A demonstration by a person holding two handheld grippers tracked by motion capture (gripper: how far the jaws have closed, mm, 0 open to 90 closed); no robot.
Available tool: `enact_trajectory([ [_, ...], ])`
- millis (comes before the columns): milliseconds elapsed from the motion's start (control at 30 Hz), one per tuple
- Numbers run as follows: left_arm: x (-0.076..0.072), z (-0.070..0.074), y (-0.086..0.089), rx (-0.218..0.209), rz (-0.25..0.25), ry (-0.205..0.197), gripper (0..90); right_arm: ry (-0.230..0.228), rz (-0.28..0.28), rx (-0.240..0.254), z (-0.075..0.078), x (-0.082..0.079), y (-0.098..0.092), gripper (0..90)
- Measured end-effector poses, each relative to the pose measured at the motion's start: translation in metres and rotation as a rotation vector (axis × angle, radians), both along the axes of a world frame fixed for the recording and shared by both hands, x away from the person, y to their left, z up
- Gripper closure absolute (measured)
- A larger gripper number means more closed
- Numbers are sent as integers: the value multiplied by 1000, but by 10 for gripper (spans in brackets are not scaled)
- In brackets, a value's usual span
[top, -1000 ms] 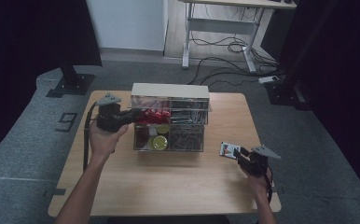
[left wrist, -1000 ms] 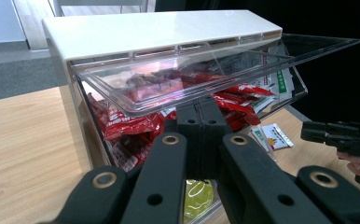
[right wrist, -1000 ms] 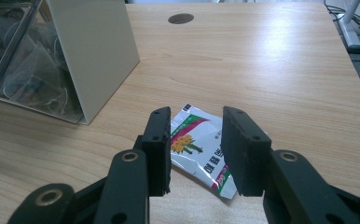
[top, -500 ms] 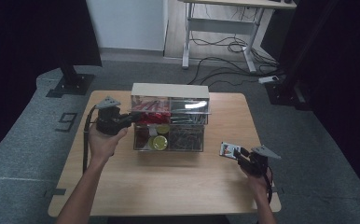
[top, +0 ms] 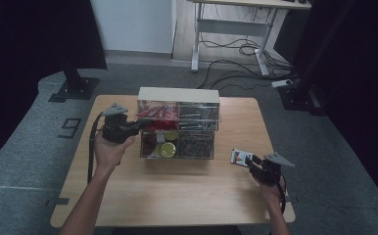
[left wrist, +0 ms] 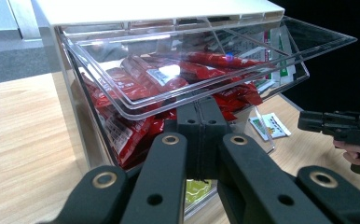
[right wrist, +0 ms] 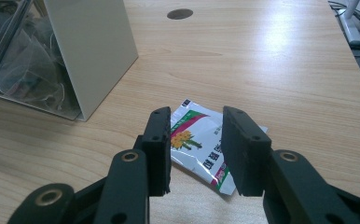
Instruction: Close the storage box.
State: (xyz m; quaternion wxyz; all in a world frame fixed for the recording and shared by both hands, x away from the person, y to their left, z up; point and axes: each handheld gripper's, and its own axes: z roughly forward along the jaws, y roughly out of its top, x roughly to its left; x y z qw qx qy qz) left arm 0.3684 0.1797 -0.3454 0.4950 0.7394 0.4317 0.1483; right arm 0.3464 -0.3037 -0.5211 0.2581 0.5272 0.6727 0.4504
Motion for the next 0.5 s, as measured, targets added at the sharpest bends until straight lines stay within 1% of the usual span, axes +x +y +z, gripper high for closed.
enact_trajectory([
  [167, 0, -2, -1, 1, -6, 6, 900, 1, -1, -1, 0, 0, 0, 627],
  [333, 0, -6, 0, -8, -7, 18, 900, 1, -2, -1, -1, 0, 0, 627],
  [400, 1, -8, 0, -3, -8, 23, 900, 3, -2, -3, -1, 0, -1, 627],
  [500, 0, -8, 0, -9, -9, 21, 900, 6, -2, -1, -2, 0, 0, 627],
])
